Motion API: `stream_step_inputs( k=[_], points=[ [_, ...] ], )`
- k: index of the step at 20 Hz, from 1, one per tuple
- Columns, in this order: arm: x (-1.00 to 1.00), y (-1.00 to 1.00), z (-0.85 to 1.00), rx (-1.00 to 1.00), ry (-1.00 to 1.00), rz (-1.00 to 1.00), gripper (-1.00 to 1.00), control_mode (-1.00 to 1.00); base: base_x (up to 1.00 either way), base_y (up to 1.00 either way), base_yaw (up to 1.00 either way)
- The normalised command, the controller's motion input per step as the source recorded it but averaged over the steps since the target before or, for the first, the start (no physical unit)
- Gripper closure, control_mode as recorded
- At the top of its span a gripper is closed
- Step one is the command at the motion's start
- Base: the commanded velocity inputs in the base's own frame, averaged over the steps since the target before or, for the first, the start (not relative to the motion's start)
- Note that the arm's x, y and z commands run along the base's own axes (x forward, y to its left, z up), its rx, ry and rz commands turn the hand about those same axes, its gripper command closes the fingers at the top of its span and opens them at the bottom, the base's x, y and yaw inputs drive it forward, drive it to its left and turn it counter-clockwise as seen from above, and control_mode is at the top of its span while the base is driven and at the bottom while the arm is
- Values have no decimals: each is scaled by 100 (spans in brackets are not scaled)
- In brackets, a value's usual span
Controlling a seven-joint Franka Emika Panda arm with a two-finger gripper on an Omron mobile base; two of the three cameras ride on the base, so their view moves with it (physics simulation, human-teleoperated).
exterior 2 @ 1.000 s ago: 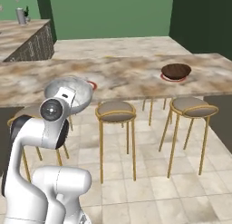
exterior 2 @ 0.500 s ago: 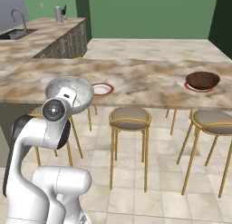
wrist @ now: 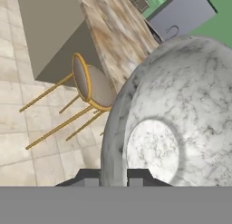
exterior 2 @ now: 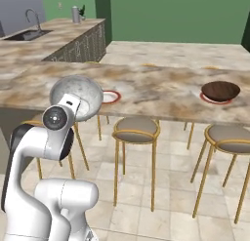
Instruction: Move the bowls from the cabinet to the plates on the dining table.
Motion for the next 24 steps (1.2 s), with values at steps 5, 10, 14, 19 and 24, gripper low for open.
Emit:
stream_step_inputs(
  k=[5,10,14,19,24],
  points=[
    [0,0,0,0,0,0,100,100,39,-52,11],
    [0,0,0,0,0,0,100,100,58,-23,2],
    [0,0,0,0,0,0,100,100,64,-14,0],
    [0,0,0,0,0,0,100,100,57,0,0],
    [0,0,0,0,0,0,100,100,54,0,0]
  ],
)
